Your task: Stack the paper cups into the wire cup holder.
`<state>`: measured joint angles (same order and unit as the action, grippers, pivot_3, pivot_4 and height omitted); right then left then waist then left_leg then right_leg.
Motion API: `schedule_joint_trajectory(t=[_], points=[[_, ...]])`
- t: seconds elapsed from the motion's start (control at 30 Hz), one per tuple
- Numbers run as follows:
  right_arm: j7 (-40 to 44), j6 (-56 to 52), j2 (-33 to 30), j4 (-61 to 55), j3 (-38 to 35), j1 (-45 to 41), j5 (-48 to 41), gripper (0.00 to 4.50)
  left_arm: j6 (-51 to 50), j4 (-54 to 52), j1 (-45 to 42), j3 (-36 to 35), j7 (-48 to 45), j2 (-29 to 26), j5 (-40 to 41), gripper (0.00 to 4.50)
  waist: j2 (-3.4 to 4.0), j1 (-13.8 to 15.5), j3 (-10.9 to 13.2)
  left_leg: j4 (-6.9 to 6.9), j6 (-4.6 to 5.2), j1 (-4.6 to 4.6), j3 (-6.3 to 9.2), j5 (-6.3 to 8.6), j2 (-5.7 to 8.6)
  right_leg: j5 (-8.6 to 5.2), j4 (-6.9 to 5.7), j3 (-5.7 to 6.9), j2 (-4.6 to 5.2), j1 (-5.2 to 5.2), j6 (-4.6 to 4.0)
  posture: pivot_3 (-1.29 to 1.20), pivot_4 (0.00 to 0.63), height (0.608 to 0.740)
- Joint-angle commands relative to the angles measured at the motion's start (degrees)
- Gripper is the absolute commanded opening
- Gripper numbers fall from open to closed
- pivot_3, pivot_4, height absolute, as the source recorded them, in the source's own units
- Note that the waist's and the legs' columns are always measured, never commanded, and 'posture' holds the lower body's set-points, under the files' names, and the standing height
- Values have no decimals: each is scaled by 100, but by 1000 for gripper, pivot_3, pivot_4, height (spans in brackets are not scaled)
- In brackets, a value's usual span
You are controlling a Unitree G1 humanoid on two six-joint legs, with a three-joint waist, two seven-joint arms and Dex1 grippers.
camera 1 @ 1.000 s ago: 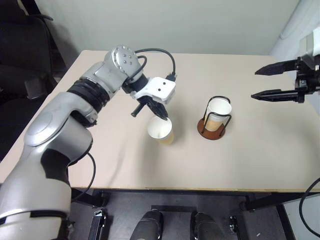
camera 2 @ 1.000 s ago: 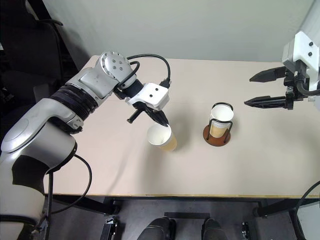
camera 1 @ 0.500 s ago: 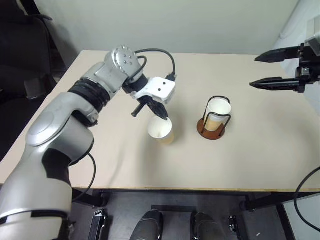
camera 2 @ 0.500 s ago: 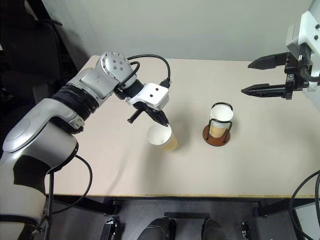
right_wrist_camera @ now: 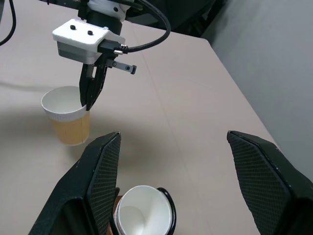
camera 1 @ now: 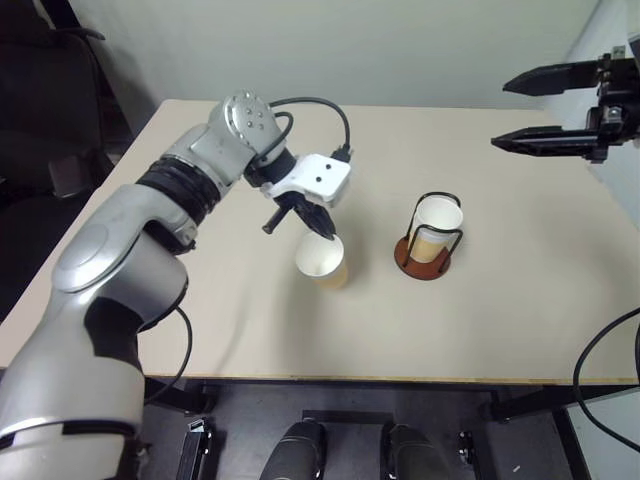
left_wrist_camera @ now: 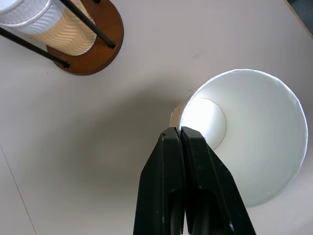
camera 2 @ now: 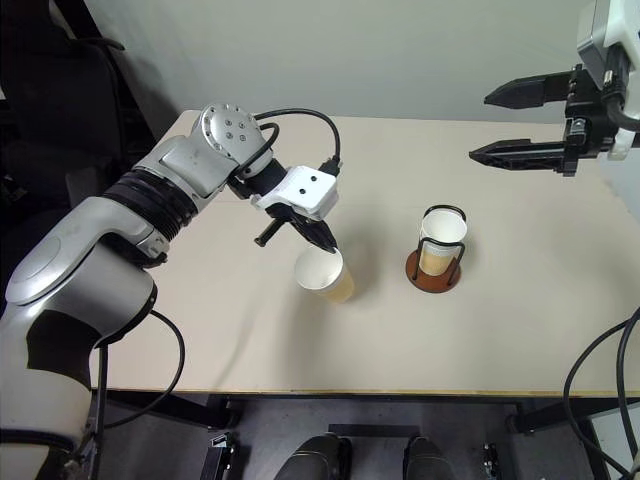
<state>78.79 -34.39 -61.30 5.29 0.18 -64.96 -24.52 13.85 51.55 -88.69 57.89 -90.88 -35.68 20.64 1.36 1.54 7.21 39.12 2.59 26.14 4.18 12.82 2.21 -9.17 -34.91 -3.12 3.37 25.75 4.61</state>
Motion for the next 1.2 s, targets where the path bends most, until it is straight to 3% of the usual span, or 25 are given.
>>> schedule_joint_trajectory(t=[0.03,0.33,0.63,1.2], points=[[-41,51,-68,-86,-238,-168,-45,3512,64,183,-346,-337,-162,98,-53,50,0,2,0,0,-1,0,-3,-1,3,0,0,3,-4,1,0,0,150,740],[-2,58,-107,-154,-223,-150,-52,3512,179,1168,-1039,-1087,-162,735,-494,50,-1,8,1,-4,-3,8,-13,3,5,-3,9,1,-2,6,-3,0,150,740],[61,-129,-242,-358,-244,-145,-138,3512,240,1509,-1328,-1711,-162,1237,-880,50,-1,5,2,-5,-12,16,-18,1,-1,5,4,3,-6,17,28,0,150,740],[162,-310,-617,-459,-220,-159,-155,3512,337,2217,-1930,-3250,198,1946,-2200,50,-3,7,4,-2,21,15,-24,25,-2,-19,8,-10,-1,13,10,0,150,740]])
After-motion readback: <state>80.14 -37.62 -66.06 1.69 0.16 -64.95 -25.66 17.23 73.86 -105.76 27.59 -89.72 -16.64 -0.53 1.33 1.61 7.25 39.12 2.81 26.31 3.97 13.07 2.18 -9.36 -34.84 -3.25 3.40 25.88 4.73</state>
